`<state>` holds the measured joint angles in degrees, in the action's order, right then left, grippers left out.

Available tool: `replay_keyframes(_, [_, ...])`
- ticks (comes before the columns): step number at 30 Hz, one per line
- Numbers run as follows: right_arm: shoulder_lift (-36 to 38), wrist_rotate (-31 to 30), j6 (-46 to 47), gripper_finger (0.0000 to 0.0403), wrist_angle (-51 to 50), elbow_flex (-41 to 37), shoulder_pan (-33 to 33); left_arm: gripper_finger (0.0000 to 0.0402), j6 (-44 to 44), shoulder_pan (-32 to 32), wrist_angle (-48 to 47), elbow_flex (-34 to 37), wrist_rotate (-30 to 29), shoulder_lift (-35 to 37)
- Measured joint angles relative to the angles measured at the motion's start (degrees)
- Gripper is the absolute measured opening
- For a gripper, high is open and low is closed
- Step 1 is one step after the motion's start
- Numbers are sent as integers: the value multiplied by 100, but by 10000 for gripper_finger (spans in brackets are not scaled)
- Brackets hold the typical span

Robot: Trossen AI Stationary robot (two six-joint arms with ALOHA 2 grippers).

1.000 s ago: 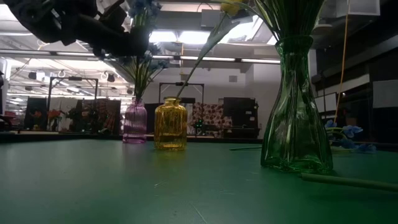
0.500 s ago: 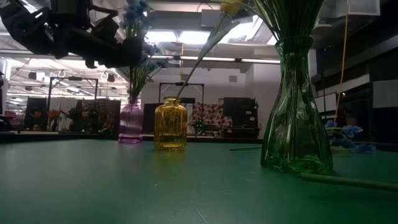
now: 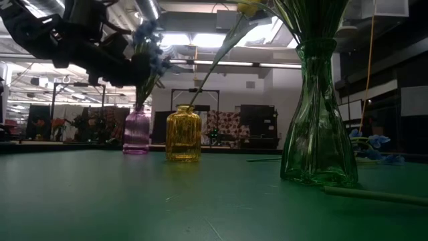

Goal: Sort flowers into vase by color
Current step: Put the top blue flowers into the purple vase

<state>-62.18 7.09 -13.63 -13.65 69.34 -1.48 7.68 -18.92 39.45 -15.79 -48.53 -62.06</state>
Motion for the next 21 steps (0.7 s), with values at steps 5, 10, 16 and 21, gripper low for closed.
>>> replay_keyframes(5, [1, 0, 0, 159, 0, 0, 0, 26, 434, -31, -402, 0, 0, 2])
replay_keyframes(10, [0, 0, 0, 159, 0, 0, 0, 21, 726, -27, -617, 0, 2, 4])
replay_keyframes(16, [1, 0, 11, 159, 0, 0, 0, 24, 1044, -33, -889, 0, 184, 4])
replay_keyframes(21, [1, 0, 16, 159, 0, 0, 1, 10, 1255, -31, -1102, 0, 291, 4])
